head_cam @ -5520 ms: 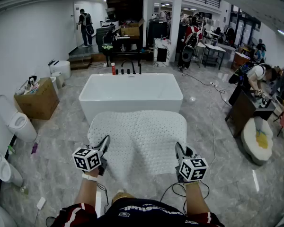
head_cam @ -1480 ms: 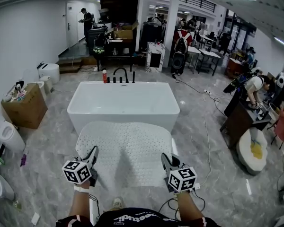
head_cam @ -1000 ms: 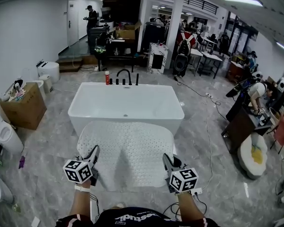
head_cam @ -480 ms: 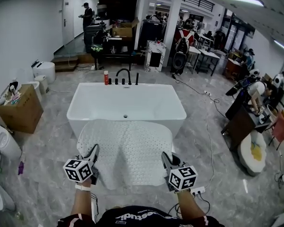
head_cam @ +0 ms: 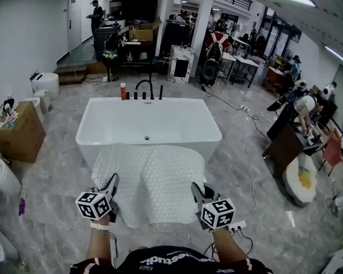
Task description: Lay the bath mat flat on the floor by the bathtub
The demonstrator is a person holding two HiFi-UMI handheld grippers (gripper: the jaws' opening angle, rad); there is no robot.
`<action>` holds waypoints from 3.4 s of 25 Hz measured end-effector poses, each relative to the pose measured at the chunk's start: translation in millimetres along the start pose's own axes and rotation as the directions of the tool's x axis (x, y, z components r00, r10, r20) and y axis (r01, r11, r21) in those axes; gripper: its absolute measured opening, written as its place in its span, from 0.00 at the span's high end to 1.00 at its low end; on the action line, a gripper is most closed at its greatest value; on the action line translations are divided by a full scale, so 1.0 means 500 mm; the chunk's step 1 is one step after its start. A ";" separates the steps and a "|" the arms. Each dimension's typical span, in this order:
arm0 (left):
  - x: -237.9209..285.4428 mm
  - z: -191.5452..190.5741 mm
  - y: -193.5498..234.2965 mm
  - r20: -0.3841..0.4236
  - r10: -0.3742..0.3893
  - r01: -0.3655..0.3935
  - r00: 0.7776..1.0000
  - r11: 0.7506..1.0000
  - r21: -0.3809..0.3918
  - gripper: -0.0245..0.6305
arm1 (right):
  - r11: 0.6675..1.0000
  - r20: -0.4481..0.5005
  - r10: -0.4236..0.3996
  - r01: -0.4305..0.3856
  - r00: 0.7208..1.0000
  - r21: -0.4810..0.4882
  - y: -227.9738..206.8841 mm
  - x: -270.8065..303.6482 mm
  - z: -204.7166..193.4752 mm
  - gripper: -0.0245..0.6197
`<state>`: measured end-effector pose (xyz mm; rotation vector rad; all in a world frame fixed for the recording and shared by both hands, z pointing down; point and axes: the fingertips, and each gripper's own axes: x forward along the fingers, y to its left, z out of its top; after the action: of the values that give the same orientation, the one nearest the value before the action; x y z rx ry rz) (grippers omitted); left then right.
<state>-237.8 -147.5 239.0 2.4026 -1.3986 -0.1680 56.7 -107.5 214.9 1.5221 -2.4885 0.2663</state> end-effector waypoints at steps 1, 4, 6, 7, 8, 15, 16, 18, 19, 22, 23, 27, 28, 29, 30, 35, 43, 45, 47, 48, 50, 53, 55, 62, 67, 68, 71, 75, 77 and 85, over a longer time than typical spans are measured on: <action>0.002 -0.002 0.002 -0.002 -0.003 0.003 1.000 1.000 -0.004 0.93 | 1.000 -0.006 -0.003 0.003 1.000 -0.003 0.002 0.000 0.000 0.89; 0.001 -0.005 0.005 -0.002 -0.011 0.011 1.000 1.000 -0.017 0.93 | 1.000 -0.017 -0.010 0.010 1.000 -0.007 0.007 0.000 0.000 0.89; -0.002 -0.006 0.007 0.004 -0.014 0.014 1.000 1.000 -0.025 0.93 | 1.000 -0.018 -0.014 0.014 1.000 -0.010 0.011 -0.001 0.000 0.89; -0.003 -0.006 0.007 0.008 -0.016 0.016 1.000 0.999 -0.028 0.93 | 1.000 -0.018 -0.015 0.015 1.000 -0.012 0.013 -0.002 0.001 0.89; -0.004 -0.007 0.007 0.011 -0.017 0.018 1.000 0.999 -0.030 0.93 | 1.000 -0.019 -0.015 0.015 1.000 -0.015 0.014 -0.003 0.001 0.89; -0.003 -0.008 0.003 0.021 -0.023 0.024 1.000 0.999 -0.028 0.93 | 1.000 -0.015 -0.013 0.013 1.000 -0.018 0.015 -0.002 0.003 0.89; -0.002 -0.008 0.003 0.020 -0.022 0.022 1.000 0.999 -0.025 0.93 | 1.000 -0.016 -0.013 0.012 1.000 -0.018 0.013 -0.001 0.003 0.89; 0.001 -0.010 0.004 0.017 -0.021 0.021 1.000 1.000 -0.022 0.92 | 1.000 -0.018 -0.014 0.013 1.000 -0.013 0.009 0.002 0.000 0.89; 0.003 -0.010 0.005 0.015 -0.021 0.022 1.000 1.000 -0.023 0.93 | 1.000 -0.018 -0.014 0.014 1.000 -0.009 0.008 0.003 -0.001 0.89; 0.004 -0.006 0.008 0.016 -0.023 0.024 1.000 0.999 -0.029 0.92 | 1.000 -0.021 -0.012 0.012 1.000 -0.010 0.012 0.008 0.002 0.89; 0.005 -0.004 0.009 0.017 -0.025 0.025 1.000 0.999 -0.030 0.92 | 1.000 -0.022 -0.011 0.011 1.000 -0.013 0.012 0.009 0.004 0.89; 0.020 0.002 0.015 0.023 -0.027 0.027 0.999 0.999 -0.030 0.92 | 1.000 -0.031 -0.011 0.010 0.999 -0.017 0.001 0.029 0.008 0.89; 0.022 0.001 0.016 0.024 -0.028 0.029 0.999 0.999 -0.028 0.92 | 1.000 -0.034 -0.012 0.011 0.999 -0.016 -0.002 0.034 0.005 0.89; 0.023 -0.001 0.015 0.023 -0.031 0.031 0.999 0.999 -0.023 0.92 | 1.000 -0.036 -0.012 0.012 0.999 -0.016 -0.005 0.038 0.002 0.89; 0.024 -0.001 0.014 0.022 -0.033 0.033 0.999 0.999 -0.016 0.92 | 1.000 -0.037 -0.013 0.012 0.999 -0.015 -0.007 0.042 -0.001 0.89; 0.047 0.009 0.015 0.014 -0.037 0.037 0.999 0.999 0.006 0.92 | 1.000 -0.049 -0.008 0.007 0.999 -0.015 -0.014 0.069 -0.006 0.89; 0.100 0.021 0.036 0.005 -0.023 0.023 1.000 1.000 0.005 0.92 | 1.000 -0.042 -0.028 0.028 0.999 0.010 -0.076 0.103 0.006 0.89; 0.120 0.027 0.033 0.005 -0.022 0.022 1.000 1.000 0.013 0.92 | 0.999 -0.038 -0.032 0.033 0.999 0.014 -0.100 0.111 0.011 0.89; 0.138 0.033 0.029 0.006 -0.024 0.024 1.000 0.999 0.021 0.92 | 0.999 -0.034 -0.036 0.037 0.999 0.017 -0.125 0.119 0.016 0.89; 0.147 0.037 0.027 0.008 -0.024 0.024 1.000 0.999 0.026 0.92 | 0.999 -0.030 -0.037 0.038 0.999 0.019 -0.136 0.123 0.019 0.89; 0.166 0.044 0.026 0.013 -0.022 0.022 1.000 0.999 0.034 0.92 | 0.999 -0.019 -0.039 0.039 0.999 0.022 -0.158 0.132 0.027 0.89; 0.203 0.054 0.024 0.013 -0.016 0.015 1.000 0.999 0.041 0.92 | 0.999 -0.008 -0.034 0.034 0.999 0.027 -0.194 0.151 0.040 0.89; 0.231 0.052 0.019 0.010 -0.010 0.010 1.000 0.999 0.041 0.92 | 0.999 -0.007 -0.029 0.029 1.000 0.030 -0.223 0.163 0.043 0.89; 0.351 0.043 -0.004 -0.002 -0.013 0.013 1.000 0.997 0.070 0.93 | 0.999 -0.009 -0.027 0.027 1.000 0.040 -0.344 0.221 0.050 0.89; 0.455 0.032 -0.004 -0.007 0.010 -0.010 1.000 0.994 0.105 0.93 | 0.998 -0.010 -0.037 0.038 0.999 0.053 -0.443 0.279 0.042 0.89; 0.475 0.029 0.002 -0.009 0.020 -0.019 1.000 0.994 0.110 0.93 | 0.998 -0.012 -0.038 0.039 0.999 0.057 -0.461 0.291 0.038 0.89; 0.535 0.012 0.011 -0.019 0.035 -0.032 0.999 0.990 0.138 0.93 | 0.997 -0.013 -0.036 0.036 0.999 0.063 -0.520 0.321 0.025 0.89; 0.601 -0.004 0.028 -0.044 0.051 -0.043 0.998 0.983 0.179 0.93 | 0.998 -0.024 -0.029 0.030 0.999 0.047 -0.583 0.372 0.012 0.89; 0.629 -0.007 0.035 -0.059 0.060 -0.048 0.996 0.980 0.194 0.93 | 0.999 -0.034 -0.026 0.028 0.999 0.043 -0.604 0.394 0.009 0.89; 0.702 -0.060 0.065 -0.106 0.099 -0.077 0.989 0.977 0.200 0.93 | 0.999 -0.064 -0.003 0.006 0.998 0.040 -0.654 0.470 -0.038 0.89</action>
<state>-78.9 -456.6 304.6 2.4540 -1.5272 0.1359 245.8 -450.0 311.0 1.5096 -2.4441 0.3606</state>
